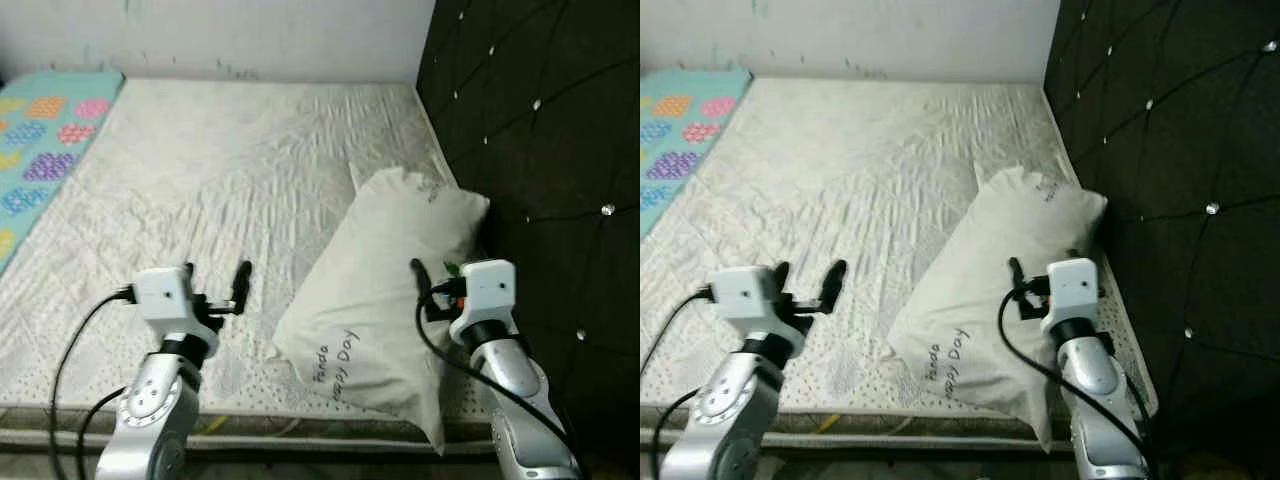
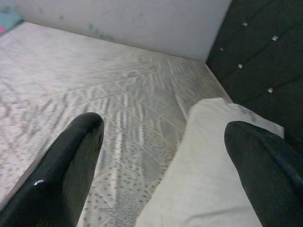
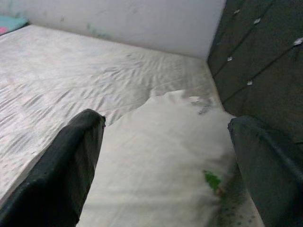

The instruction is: Clean up the room

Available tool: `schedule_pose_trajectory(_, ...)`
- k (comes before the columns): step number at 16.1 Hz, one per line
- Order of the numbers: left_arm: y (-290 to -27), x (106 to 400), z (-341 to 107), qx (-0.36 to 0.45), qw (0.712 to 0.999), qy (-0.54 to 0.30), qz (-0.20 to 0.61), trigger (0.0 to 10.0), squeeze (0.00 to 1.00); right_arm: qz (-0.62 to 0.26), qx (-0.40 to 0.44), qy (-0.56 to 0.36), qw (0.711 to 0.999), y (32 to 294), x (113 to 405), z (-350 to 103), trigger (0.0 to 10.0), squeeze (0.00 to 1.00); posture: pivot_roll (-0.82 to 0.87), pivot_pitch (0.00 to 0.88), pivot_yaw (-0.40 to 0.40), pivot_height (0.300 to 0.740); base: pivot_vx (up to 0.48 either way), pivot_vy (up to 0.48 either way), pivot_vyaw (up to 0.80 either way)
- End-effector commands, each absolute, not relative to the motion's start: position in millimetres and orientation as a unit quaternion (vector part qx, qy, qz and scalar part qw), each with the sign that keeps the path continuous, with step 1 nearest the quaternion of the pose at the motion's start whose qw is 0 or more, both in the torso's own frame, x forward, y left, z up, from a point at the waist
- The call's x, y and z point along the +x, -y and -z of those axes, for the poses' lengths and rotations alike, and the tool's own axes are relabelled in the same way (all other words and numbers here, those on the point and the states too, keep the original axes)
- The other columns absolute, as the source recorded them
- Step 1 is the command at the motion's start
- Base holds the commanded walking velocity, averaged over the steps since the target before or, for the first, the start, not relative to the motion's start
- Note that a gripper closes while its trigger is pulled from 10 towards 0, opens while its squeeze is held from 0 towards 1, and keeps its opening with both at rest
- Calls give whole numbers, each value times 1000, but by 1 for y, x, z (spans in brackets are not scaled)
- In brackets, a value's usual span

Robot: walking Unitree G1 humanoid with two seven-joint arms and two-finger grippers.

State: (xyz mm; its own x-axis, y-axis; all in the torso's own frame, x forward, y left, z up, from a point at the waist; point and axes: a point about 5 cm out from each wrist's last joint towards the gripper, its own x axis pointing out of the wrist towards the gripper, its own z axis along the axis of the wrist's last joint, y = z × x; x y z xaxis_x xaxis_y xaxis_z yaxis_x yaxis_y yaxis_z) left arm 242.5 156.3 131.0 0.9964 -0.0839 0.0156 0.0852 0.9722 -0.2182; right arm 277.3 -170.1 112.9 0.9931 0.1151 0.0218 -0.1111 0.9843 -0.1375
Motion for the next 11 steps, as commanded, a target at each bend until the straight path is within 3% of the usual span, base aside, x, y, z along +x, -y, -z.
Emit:
schedule_pose_trajectory(1, -162, 239, -133, -106, 994, 6, 30, 10000, 0, -62, -68, 15, 996, 171, 275, -115, 10000, 0, -39, 148, 3, 740, 0, 0, 0)
schedule_pose_trajectory(11, -170, 228, -129, -108, 994, -12, 14, 10000, 0, -71, -94, -21, 993, 187, 253, -106, 10000, 0, -38, 176, -3, 740, 0, 0, 0)
